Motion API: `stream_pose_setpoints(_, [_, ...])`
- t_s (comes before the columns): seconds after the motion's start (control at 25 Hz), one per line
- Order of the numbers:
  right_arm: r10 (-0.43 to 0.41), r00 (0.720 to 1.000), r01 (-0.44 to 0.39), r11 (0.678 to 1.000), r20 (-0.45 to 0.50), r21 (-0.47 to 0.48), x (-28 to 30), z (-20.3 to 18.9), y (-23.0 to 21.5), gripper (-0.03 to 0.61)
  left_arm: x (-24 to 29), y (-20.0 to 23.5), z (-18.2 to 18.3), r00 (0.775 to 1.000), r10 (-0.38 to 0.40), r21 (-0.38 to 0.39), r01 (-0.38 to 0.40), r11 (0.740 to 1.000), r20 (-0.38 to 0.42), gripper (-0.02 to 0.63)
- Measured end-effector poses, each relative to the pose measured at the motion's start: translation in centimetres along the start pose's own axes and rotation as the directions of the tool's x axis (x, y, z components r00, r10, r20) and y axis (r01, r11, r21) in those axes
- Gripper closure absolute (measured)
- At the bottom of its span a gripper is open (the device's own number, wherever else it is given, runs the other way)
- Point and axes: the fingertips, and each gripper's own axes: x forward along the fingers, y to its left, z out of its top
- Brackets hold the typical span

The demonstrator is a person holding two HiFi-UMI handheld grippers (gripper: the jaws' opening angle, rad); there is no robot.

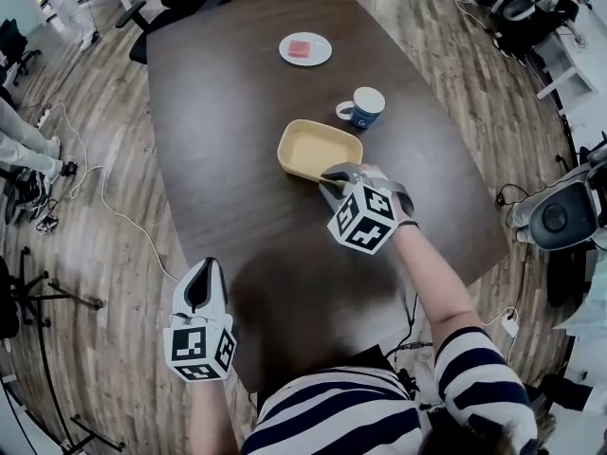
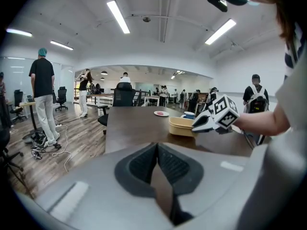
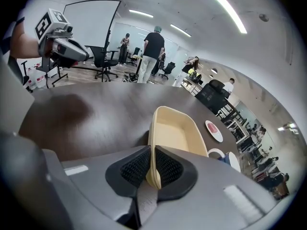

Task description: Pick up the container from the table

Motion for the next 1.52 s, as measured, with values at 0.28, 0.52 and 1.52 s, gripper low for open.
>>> stream_pose_setpoints(0.28, [-0.027,1.000,0.027,1.000,0.015,0.012,-4.9,2.0,3.2,0.552,-3.9,0.4,0.5,0.998,-0.038,0.013,0.038,0.999,0.047,0.614])
stream_pose_setpoints(0.52, [-0.048,0.998,0.047,0.998,0.039,0.036,-9.6,4.0,7.1,0.552,-7.3,0.6,0.7,0.994,-0.066,0.026,0.064,0.998,0.087,0.614])
stream_pose_setpoints(1.52, [-0.031,0.998,0.029,0.999,0.053,0.039,-20.6,5.9,21.5,0.552,-18.4,-0.8,-2.2,0.984,-0.117,0.031,0.114,0.993,0.136,0.614])
